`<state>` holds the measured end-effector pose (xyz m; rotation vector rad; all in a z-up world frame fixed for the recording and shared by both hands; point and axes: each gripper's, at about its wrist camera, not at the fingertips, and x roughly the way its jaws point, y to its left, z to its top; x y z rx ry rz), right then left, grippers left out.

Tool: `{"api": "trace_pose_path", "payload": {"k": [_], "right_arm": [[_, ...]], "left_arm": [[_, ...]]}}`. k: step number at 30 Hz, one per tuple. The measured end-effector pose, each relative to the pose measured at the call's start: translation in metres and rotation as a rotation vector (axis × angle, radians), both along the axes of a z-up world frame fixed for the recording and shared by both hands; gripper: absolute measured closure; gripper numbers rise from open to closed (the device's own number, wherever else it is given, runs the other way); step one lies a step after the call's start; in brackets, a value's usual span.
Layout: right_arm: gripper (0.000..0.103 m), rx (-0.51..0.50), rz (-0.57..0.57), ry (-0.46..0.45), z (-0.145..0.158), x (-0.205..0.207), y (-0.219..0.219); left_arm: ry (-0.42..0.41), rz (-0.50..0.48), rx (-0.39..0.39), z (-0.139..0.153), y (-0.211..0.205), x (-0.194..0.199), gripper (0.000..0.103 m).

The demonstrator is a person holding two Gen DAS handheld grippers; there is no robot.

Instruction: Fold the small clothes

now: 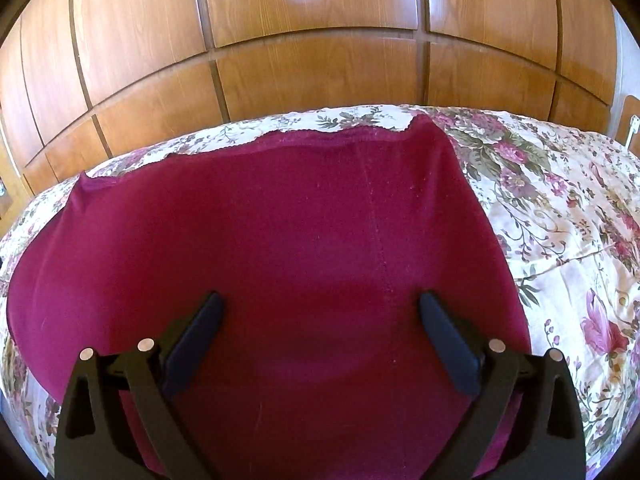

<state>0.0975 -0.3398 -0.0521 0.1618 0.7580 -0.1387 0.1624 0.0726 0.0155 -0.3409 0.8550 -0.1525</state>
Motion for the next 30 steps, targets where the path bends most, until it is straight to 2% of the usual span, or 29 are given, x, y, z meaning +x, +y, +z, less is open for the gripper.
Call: {"api": "trace_pose_path", "payload": {"k": [7, 11, 13, 14, 15, 16, 17, 18, 20, 21, 24, 25, 28, 30], "right_arm": [[0.005, -0.001, 0.000, -0.005, 0.000, -0.001, 0.000], [0.004, -0.003, 0.001, -0.006, 0.000, -0.001, 0.000], [0.004, -0.003, 0.002, -0.006, 0.000, -0.001, 0.000], [0.004, -0.003, 0.002, -0.006, 0.000, -0.001, 0.000], [0.004, -0.002, 0.002, -0.007, 0.000, -0.001, 0.000], [0.004, -0.002, 0.003, -0.006, 0.000, -0.001, 0.000], [0.004, -0.002, 0.003, -0.006, 0.000, -0.001, 0.000], [0.004, -0.001, 0.003, -0.007, 0.000, -0.001, 0.000], [0.004, 0.000, 0.004, -0.009, 0.000, -0.001, 0.000], [0.004, -0.001, 0.003, -0.010, 0.000, -0.001, 0.000], [0.003, -0.008, 0.006, -0.008, -0.001, 0.001, 0.000], [0.003, -0.009, 0.006, -0.008, -0.001, 0.001, 0.000], [0.003, -0.005, 0.006, -0.012, -0.001, 0.001, 0.000], [0.003, -0.005, 0.007, -0.012, -0.002, 0.001, 0.000]], "left_arm": [[0.066, -0.086, -0.143, -0.011, -0.003, 0.051, 0.043], [0.094, -0.097, -0.135, -0.022, -0.019, 0.083, 0.043], [0.129, -0.113, -0.154, -0.035, -0.028, 0.102, 0.043], [0.143, -0.122, -0.158, -0.040, -0.032, 0.108, 0.049], [0.153, -0.133, -0.144, -0.045, -0.039, 0.115, 0.061], [0.157, -0.135, -0.105, -0.048, -0.045, 0.121, 0.085], [0.136, -0.118, -0.075, -0.046, -0.048, 0.121, 0.092], [0.087, -0.096, -0.082, -0.039, -0.048, 0.117, 0.094], [0.029, -0.070, -0.076, -0.028, -0.048, 0.109, 0.094], [0.019, -0.054, -0.026, -0.026, -0.052, 0.106, 0.094], [0.100, -0.050, 0.127, -0.054, -0.068, 0.118, 0.094], [0.118, -0.052, 0.146, -0.064, -0.071, 0.122, 0.094], [0.102, -0.029, 0.126, -0.069, -0.068, 0.125, 0.091], [0.099, -0.009, 0.134, -0.061, -0.067, 0.122, 0.085]]}}
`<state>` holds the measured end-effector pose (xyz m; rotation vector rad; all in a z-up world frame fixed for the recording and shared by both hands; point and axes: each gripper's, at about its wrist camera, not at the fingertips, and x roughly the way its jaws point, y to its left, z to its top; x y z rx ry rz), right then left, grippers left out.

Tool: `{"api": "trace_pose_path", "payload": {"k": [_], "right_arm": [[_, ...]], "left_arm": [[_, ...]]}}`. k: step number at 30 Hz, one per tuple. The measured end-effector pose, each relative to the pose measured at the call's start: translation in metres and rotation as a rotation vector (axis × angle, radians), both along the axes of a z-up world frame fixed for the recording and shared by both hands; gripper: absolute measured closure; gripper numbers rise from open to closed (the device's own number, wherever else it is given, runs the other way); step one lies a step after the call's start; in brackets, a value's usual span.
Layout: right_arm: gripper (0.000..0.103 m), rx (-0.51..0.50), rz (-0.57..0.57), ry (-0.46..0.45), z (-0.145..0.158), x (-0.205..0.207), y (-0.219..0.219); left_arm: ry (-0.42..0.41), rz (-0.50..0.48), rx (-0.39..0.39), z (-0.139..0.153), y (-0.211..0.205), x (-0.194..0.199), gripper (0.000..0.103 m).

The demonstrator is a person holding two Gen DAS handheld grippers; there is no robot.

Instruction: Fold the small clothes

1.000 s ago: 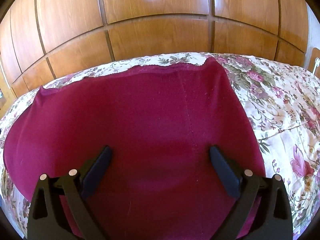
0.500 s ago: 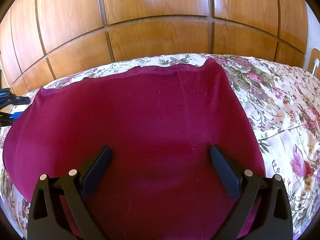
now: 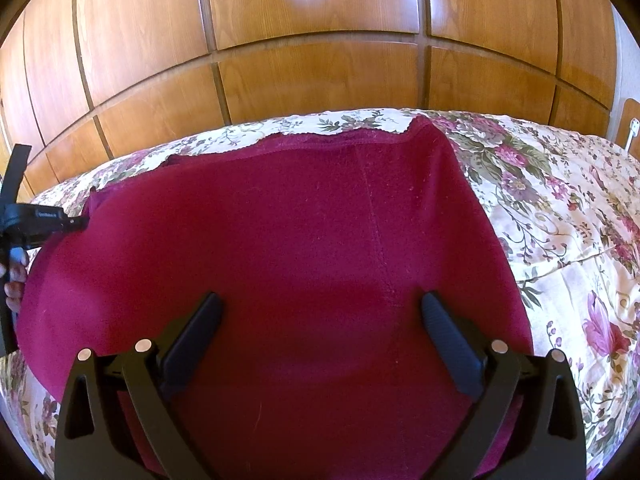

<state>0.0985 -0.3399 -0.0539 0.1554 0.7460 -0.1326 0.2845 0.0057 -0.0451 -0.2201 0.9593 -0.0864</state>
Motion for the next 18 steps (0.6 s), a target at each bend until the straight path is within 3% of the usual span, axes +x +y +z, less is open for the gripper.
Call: {"api": "trace_pose_path", "payload": {"k": [2, 9, 13, 18], "right_arm": [[0.003, 0.002, 0.000, 0.000, 0.000, 0.000, 0.000], [0.003, -0.001, -0.002, 0.002, -0.001, 0.000, 0.000], [0.003, 0.003, -0.001, 0.017, 0.001, 0.002, 0.000], [0.003, 0.057, 0.046, 0.097, 0.021, 0.010, -0.007]], "left_arm": [[-0.052, 0.046, 0.103, 0.018, 0.000, -0.017, 0.065], [-0.238, 0.001, 0.184, 0.060, -0.016, -0.081, 0.064], [-0.261, -0.077, 0.211, 0.057, -0.036, -0.103, 0.064], [-0.227, -0.129, 0.215, 0.040, -0.056, -0.114, 0.064]]}}
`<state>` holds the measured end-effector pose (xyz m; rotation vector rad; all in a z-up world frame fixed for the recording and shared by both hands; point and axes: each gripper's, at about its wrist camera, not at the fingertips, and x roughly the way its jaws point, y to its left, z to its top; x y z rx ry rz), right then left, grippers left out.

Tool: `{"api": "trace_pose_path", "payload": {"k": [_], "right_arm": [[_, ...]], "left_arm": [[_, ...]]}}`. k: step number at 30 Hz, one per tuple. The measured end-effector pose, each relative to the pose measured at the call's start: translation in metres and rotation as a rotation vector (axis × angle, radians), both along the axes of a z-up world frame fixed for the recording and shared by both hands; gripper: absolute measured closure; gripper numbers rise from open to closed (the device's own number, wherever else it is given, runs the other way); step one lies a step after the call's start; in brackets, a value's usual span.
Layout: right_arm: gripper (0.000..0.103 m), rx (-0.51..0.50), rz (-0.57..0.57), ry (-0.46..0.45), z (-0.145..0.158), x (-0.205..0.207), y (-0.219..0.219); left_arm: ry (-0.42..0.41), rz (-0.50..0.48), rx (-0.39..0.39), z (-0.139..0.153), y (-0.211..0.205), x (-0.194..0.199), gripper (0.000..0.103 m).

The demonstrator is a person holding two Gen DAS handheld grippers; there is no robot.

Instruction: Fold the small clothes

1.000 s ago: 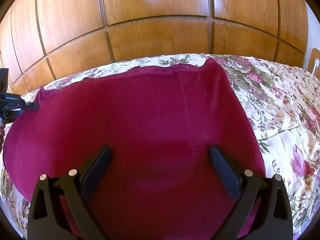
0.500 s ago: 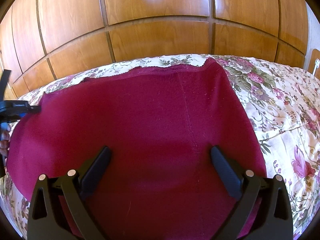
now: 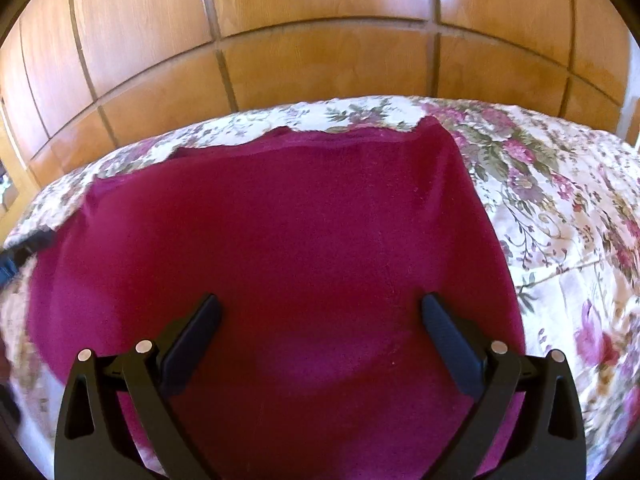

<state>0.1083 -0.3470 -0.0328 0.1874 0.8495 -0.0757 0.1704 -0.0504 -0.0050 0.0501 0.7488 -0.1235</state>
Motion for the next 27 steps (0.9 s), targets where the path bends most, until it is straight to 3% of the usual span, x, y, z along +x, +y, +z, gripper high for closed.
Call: {"api": "trace_pose_path", "payload": {"k": [7, 11, 15, 18, 21, 27], "right_arm": [[0.004, 0.062, 0.049, -0.037, 0.043, 0.021, -0.013], [0.005, -0.012, 0.043, 0.064, 0.030, 0.061, -0.022], [0.005, -0.056, -0.057, 0.159, 0.005, 0.104, -0.052], [0.003, -0.010, -0.137, 0.218, -0.017, 0.123, -0.077], [0.002, 0.102, -0.189, 0.209, -0.031, 0.130, -0.097], [0.002, 0.102, -0.183, 0.193, -0.033, 0.129, -0.097]], "left_arm": [[0.030, -0.010, 0.006, -0.012, -0.008, 0.000, 0.064], [0.054, -0.010, 0.012, -0.020, -0.008, 0.002, 0.064], [0.070, -0.009, 0.010, -0.027, -0.008, 0.003, 0.062], [0.075, -0.009, 0.007, -0.030, -0.008, 0.004, 0.062], [0.070, -0.013, 0.014, -0.032, -0.010, 0.003, 0.062], [0.055, -0.009, 0.028, -0.035, -0.012, 0.000, 0.062]]}}
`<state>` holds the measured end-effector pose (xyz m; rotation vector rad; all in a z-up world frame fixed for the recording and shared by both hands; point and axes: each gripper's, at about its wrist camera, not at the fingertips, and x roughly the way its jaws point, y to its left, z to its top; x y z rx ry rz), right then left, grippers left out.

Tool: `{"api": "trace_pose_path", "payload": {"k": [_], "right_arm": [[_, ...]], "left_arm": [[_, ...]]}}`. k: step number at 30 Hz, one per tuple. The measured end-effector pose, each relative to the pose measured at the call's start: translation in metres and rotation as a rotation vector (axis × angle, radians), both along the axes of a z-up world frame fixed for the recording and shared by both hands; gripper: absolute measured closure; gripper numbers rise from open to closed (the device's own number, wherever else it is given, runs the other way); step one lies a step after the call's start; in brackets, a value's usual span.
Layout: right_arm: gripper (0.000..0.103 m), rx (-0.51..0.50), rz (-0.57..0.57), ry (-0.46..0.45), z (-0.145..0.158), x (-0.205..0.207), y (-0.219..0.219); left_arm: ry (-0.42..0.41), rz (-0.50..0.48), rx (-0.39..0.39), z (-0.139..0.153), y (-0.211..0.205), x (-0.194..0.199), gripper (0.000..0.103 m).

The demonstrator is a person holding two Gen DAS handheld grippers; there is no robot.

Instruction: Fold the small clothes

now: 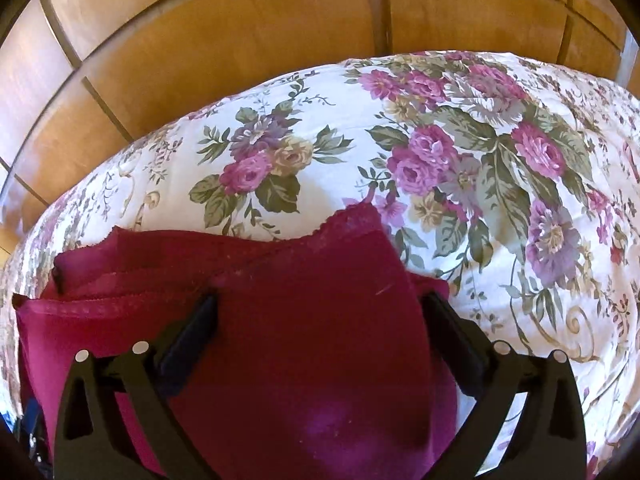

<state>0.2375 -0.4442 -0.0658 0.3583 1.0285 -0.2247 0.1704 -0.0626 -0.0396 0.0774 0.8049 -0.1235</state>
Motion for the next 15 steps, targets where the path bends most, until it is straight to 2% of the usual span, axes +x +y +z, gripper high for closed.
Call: {"api": "trace_pose_path", "payload": {"k": [7, 11, 15], "right_arm": [[0.002, 0.030, 0.009, 0.007, 0.022, -0.019, -0.004], [0.002, 0.093, -0.012, -0.049, 0.042, -0.052, -0.020], [0.002, 0.221, -0.015, -0.073, 0.043, -0.087, -0.035]], "left_arm": [[0.016, 0.015, -0.015, 0.003, 0.001, -0.001, 0.062], [0.017, 0.017, -0.020, 0.004, 0.002, -0.003, 0.062], [0.015, 0.027, -0.036, 0.006, 0.004, -0.007, 0.062]]}}
